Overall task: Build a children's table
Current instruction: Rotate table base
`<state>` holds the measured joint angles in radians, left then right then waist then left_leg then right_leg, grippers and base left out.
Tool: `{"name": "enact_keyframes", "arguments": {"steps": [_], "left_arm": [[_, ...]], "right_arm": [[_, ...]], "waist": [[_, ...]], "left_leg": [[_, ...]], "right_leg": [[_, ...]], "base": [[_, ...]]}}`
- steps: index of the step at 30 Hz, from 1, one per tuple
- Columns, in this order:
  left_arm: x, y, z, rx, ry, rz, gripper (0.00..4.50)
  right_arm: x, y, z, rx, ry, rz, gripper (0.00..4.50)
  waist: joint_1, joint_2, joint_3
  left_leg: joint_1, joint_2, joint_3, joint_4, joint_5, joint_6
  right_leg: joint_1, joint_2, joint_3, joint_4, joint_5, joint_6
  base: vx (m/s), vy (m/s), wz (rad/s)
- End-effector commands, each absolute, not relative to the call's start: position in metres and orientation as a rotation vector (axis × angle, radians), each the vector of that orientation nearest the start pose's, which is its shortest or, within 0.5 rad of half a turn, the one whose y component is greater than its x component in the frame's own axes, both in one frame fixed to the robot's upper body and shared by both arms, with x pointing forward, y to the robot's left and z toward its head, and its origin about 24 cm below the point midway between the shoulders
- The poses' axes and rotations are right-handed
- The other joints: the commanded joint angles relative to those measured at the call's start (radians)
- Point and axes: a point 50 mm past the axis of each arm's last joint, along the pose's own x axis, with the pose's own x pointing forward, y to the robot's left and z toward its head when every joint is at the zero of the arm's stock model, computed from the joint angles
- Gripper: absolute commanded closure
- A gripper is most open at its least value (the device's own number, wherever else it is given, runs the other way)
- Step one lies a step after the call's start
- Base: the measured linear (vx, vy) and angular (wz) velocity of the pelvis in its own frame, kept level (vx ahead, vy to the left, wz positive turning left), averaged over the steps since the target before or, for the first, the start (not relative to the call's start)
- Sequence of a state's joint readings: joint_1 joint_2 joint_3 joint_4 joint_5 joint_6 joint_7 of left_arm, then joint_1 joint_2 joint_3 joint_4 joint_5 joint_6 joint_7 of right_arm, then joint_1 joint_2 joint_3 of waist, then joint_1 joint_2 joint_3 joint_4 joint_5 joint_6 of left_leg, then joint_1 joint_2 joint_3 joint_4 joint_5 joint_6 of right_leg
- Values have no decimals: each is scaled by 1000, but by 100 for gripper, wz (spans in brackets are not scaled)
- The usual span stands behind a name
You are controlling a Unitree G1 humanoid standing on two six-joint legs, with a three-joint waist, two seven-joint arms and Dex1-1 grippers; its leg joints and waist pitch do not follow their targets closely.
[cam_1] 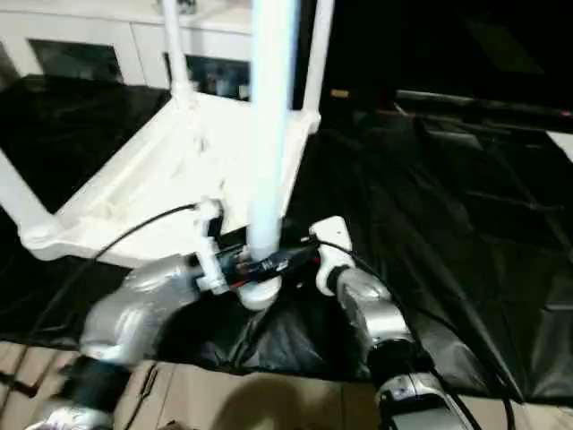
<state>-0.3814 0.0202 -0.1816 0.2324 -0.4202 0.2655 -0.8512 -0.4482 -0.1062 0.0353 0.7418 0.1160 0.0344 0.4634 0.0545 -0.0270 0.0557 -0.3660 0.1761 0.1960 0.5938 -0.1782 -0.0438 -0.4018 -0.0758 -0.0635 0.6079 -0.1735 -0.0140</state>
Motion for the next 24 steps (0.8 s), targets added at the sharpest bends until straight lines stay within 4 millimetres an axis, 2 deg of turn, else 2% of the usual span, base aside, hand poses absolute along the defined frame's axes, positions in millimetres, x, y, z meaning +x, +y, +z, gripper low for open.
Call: {"name": "enact_keyframes", "arguments": {"steps": [1, 2, 5, 6, 7, 9, 10, 11, 12, 13, 15, 18, 19, 20, 22, 23, 24], "left_arm": [[286, 28, 83, -321, 31, -1206, 0], [287, 28, 83, -313, 20, -1188, 0], [293, 33, 83, -288, -10, -1115, 0], [295, 40, 83, -281, -27, -1082, 0], [295, 52, 83, -263, -53, -1051, 0], [293, 62, 83, -263, -63, -1036, 0], [288, 72, 82, -273, -68, -1036, 0], [285, 77, 81, -280, -70, -1040, 0], [277, 86, 78, -287, -61, -1046, 0], [268, 95, 75, -288, -51, -1047, 0], [263, 98, 73, -288, -46, -1046, 0], [253, 107, 69, -300, -32, -1015, 0], [253, 107, 69, -300, -32, -1015, 0], [243, 117, 64, -329, -26, -945, 0], [243, 117, 64, -329, -26, -945, 0], [240, 135, 54, -320, -29, -716, 0], [238, 142, 50, -299, -17, -625, 0]], "right_arm": [[310, -120, -6, 64, 341, 552, 5], [309, -123, -6, 65, 336, 538, 5], [306, -134, -5, 64, 319, 497, 5], [302, -141, -4, 53, 304, 472, 5], [298, -149, 0, 54, 280, 444, 5], [294, -155, 3, 56, 261, 425, 5], [290, -160, 8, 59, 236, 402, 5], [287, -163, 11, 62, 221, 390, 5], [282, -168, 16, 72, 196, 367, 5], [275, -172, 21, 74, 173, 346, 5], [272, -174, 22, 72, 165, 338, 5], [264, -178, 25, 72, 149, 303, 5], [264, -178, 25, 72, 149, 303, 5], [255, -181, 27, 74, 139, 266, 5], [255, -181, 27, 74, 139, 266, 5], [243, -185, 25, 63, 155, 225, 5], [238, -185, 24, 62, 163, 213, 5]], "waist": [[7, 16, -62], [10, 12, -62], [13, 12, -59], [14, 20, -60], [14, 16, -57], [15, 17, -58], [17, 13, -58], [12, 17, -58], [14, 19, -60], [17, 15, -57], [13, 18, -54], [10, 20, -49], [11, 22, -49], [11, 21, -46], [10, 19, -46], [9, 7, -47], [11, 12, -48]], "left_leg": [[11, 54, -30, -78, -313, -10], [10, 53, -30, -78, -310, 0], [9, 53, -30, -77, -313, 8], [11, 54, -30, -76, -315, 5], [9, 53, -31, -78, -322, 7], [8, 54, -33, -81, -325, 8], [7, 57, -33, -81, -317, 10], [7, 56, -31, -82, -312, 16], [8, 55, -31, -80, -307, 16], [7, 59, -31, -84, -305, 19], [10, 57, -29, -84, -336, 19], [14, 57, -31, -88, -380, 2], [16, 57, -31, -88, -389, -3], [15, 56, -33, -90, -408, -8], [9, 57, -35, -94, -401, -10], [8, 56, -34, -92, -395, -6], [5, 57, -34, -92, -385, -5]], "right_leg": [[49, -70, 50, -85, -262, -196], [49, -70, 50, -86, -264, -192], [48, -72, 49, -93, -315, -175], [47, -73, 49, -91, -321, -173], [47, -70, 49, -96, -344, -156], [47, -71, 48, -94, -354, -149], [47, -74, 50, -92, -352, -145], [44, -70, 49, -92, -349, -149], [43, -72, 49, -92, -345, -151], [43, -72, 52, -90, -341, -148], [33, -68, 51, -96, -392, -134], [26, -67, 50, -106, -459, -113], [24, -67, 50, -106, -466, -110], [23, -67, 50, -111, -491, -95], [29, -69, 50, -111, -488, -82], [28, -68, 50, -112, -483, -76], [30, -67, 51, -110, -467, -73]], "base": [[0, 0, 0], [0, 0, 0], [0, 0, 0], [0, 0, 0], [0, 0, 0], [0, 0, 0], [0, 0, 0], [0, 0, 0], [0, 0, 0], [0, 0, 0], [0, 0, 0], [0, 0, 0], [0, 0, 0], [0, 0, 0], [0, 0, 0], [0, 0, 0], [0, 0, 0]]}}
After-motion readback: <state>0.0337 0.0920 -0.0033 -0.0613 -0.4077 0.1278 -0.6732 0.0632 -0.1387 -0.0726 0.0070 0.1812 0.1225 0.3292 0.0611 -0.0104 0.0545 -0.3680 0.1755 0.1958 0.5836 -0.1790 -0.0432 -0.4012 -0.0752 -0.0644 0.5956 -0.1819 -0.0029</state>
